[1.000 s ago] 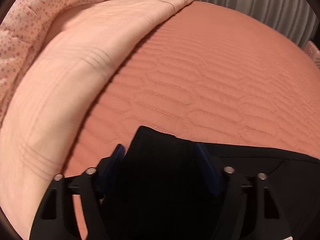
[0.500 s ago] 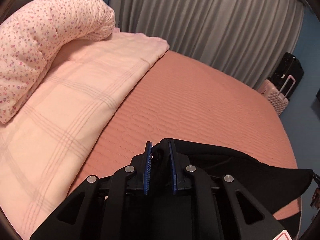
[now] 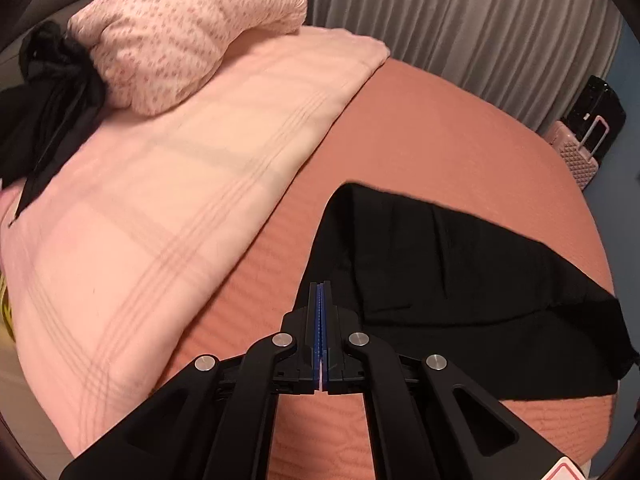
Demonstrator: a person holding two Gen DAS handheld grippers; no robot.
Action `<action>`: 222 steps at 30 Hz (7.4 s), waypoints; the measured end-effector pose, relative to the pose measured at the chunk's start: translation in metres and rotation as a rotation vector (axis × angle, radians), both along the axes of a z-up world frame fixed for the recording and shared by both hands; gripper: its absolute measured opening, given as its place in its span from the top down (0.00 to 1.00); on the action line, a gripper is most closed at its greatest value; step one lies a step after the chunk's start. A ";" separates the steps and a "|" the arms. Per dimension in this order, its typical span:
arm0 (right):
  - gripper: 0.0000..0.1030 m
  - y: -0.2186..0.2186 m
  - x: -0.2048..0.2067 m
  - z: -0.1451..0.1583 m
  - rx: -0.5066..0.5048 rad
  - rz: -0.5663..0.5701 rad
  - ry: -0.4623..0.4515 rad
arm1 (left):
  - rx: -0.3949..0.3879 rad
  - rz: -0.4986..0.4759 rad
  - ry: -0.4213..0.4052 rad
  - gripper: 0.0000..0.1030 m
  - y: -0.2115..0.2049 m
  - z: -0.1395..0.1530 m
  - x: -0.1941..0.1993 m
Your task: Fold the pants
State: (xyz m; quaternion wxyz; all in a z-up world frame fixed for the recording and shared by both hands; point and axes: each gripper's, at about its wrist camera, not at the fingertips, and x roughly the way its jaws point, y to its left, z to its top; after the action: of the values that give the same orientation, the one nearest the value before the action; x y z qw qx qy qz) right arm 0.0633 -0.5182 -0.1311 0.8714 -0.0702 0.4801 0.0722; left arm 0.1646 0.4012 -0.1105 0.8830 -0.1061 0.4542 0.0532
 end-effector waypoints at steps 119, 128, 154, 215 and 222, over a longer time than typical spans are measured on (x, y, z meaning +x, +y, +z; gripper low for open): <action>0.65 0.248 -0.007 -0.026 0.117 0.065 -0.052 | 0.130 0.282 0.150 0.39 -0.135 -0.094 -0.047; 0.65 0.410 0.010 -0.039 0.168 0.293 0.025 | -0.180 0.407 0.080 0.38 -0.041 -0.122 -0.029; 0.54 0.258 0.010 -0.039 0.233 -0.165 0.037 | 0.112 0.189 -0.027 0.49 -0.068 -0.057 0.002; 0.55 0.551 0.327 -0.069 0.268 0.488 0.181 | 0.274 0.253 0.062 0.10 -0.039 -0.109 -0.011; 0.70 0.551 0.337 -0.078 0.234 0.451 0.110 | 0.324 0.176 0.007 0.09 -0.034 -0.118 0.042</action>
State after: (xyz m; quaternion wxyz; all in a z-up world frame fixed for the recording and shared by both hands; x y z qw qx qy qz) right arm 0.4008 0.0327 -0.2093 0.8081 -0.0701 0.4872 0.3234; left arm 0.2061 0.3669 -0.2282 0.8788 -0.0018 0.4319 0.2029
